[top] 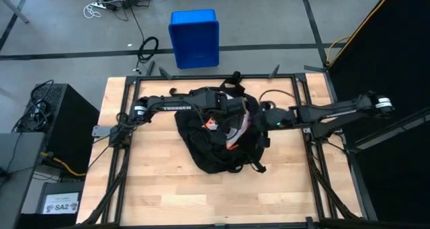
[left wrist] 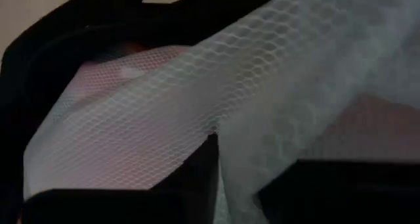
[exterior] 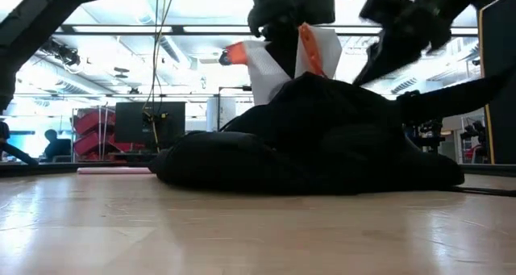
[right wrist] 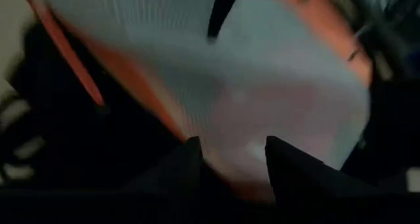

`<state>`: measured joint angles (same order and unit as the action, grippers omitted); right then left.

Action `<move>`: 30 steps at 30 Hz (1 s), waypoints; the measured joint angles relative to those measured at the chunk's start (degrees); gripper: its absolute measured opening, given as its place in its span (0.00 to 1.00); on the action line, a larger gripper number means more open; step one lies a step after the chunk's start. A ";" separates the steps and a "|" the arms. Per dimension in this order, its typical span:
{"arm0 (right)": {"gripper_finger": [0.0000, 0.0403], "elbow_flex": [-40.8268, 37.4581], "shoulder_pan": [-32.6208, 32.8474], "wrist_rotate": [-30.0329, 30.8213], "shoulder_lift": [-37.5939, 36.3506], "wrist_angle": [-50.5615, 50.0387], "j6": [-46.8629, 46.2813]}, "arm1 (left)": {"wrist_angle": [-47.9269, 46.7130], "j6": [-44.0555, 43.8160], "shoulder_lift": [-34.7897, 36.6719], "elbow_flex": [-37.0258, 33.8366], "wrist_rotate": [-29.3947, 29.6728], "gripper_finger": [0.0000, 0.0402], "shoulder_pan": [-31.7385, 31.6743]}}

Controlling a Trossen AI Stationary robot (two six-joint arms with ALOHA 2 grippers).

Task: Unpack backpack
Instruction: Put the zip bag into the backpack

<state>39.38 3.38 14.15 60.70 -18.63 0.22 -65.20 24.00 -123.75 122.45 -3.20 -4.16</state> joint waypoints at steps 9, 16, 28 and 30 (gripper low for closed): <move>0.39 0.10 0.02 -7.53 -6.16 19.26 3.62 | 0.58 2.41 0.53 5.61 0.05 0.56 0.02; 0.38 0.06 -0.97 -12.36 6.27 31.89 7.69 | 4.97 4.21 0.60 8.77 1.37 0.74 -0.12; 0.27 0.12 -10.81 8.46 13.81 16.47 2.87 | -21.12 -2.73 3.57 12.41 12.88 0.74 -0.42; 0.26 0.04 -12.42 9.68 12.97 14.02 1.76 | -23.14 -4.06 4.06 12.41 13.02 0.73 -0.50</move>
<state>39.42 -9.05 23.83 73.66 -4.61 1.99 -88.34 19.94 -119.69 134.86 9.82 -4.67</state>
